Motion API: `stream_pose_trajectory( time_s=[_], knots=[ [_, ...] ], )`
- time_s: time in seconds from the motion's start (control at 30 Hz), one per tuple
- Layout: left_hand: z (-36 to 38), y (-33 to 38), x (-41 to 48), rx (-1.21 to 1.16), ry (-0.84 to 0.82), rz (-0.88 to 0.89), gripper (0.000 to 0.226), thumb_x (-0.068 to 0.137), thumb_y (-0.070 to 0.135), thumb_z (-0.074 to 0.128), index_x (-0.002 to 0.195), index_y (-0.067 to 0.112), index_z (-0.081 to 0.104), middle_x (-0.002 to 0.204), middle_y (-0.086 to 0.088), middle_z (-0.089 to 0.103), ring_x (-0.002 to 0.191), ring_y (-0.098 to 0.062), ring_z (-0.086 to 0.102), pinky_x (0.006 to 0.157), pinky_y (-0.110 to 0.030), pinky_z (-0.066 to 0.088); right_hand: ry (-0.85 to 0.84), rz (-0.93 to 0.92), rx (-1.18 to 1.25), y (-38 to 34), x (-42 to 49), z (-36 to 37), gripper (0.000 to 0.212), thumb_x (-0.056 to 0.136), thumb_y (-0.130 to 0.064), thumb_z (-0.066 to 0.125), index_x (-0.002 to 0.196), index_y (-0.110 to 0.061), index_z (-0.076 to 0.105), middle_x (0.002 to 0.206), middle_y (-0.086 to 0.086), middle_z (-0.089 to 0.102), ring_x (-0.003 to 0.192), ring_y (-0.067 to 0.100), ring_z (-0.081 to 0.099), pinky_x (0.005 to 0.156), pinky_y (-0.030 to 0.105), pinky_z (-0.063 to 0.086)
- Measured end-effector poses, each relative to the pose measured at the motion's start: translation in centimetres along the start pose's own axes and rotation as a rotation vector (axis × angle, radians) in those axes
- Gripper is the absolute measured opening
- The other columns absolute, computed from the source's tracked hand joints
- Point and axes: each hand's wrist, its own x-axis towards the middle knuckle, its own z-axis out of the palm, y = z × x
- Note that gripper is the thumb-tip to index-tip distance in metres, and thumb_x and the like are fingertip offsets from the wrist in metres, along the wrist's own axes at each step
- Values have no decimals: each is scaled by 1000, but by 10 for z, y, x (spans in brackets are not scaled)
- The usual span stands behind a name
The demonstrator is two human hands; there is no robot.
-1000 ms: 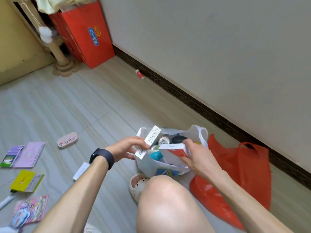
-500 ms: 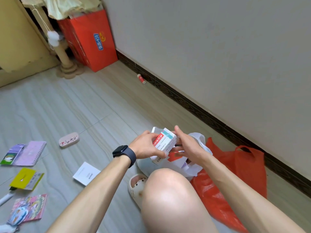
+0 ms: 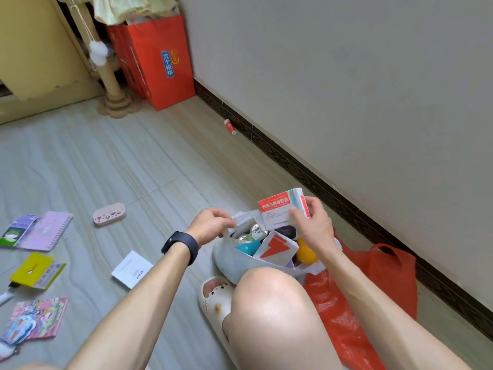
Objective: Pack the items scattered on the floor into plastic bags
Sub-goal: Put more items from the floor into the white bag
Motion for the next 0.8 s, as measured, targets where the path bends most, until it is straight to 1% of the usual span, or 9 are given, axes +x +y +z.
stream_pose_trajectory(
  time_s=[0.1,0.17,0.3,0.4,0.5,0.6,0.67,0.73,0.8],
  knots=[
    [-2,-13,7,200,97,-117,23,80,16,64,63,16,48,61,-5,46,61,-26,43,57,-27,33,-220,-166,-174,2,-5,14,26,94,-30,61,118,-30,53,103,-9,66,89,4,63,62,11,47],
    [-1,-10,4,307,63,-135,19,83,21,61,67,14,55,64,-3,48,69,-27,46,60,-28,34,-319,-293,-278,6,-3,26,29,93,-25,61,121,-28,54,106,-9,66,90,7,61,66,11,42],
    [3,9,3,8,71,9,20,91,29,56,76,21,65,80,2,61,79,-18,55,70,-27,42,-433,-494,-484,20,3,57,37,92,-21,65,127,-27,58,124,-5,64,117,18,54,94,31,44],
    [10,25,-1,-202,70,129,21,95,21,55,77,17,66,81,4,66,79,-9,58,71,-23,42,-502,-510,-731,37,14,66,59,92,-35,65,147,-32,44,159,2,34,151,25,19,121,46,22],
    [21,26,-6,-320,-11,134,20,98,13,51,80,8,59,65,-4,65,62,-22,62,57,-18,47,-323,-473,-1007,51,18,48,57,90,-47,56,145,-41,42,166,5,10,153,28,-7,121,56,5],
    [25,26,-7,-91,59,152,12,95,22,52,88,15,59,63,2,68,52,-14,64,57,-20,46,-1,-367,-1128,67,17,11,59,79,-43,69,136,-37,54,164,17,15,152,37,4,116,62,13],
    [28,27,-8,-40,87,171,9,92,22,50,92,19,59,68,2,69,51,-12,64,58,-20,45,-30,-76,-1095,76,23,-20,59,83,-33,64,140,-39,48,161,18,19,147,41,19,113,58,24],
    [31,28,-6,-35,79,156,8,91,20,51,91,19,60,64,2,67,47,-12,61,59,-23,44,-186,201,-861,77,25,-46,58,87,-19,52,142,-34,46,147,15,47,132,37,47,105,46,43],
    [29,37,-5,-93,90,144,14,92,17,56,79,14,62,50,4,54,43,-15,50,59,-26,41,-146,235,-570,71,25,-60,62,82,-5,48,140,-24,53,123,8,68,118,29,61,95,34,50]
  ],
)
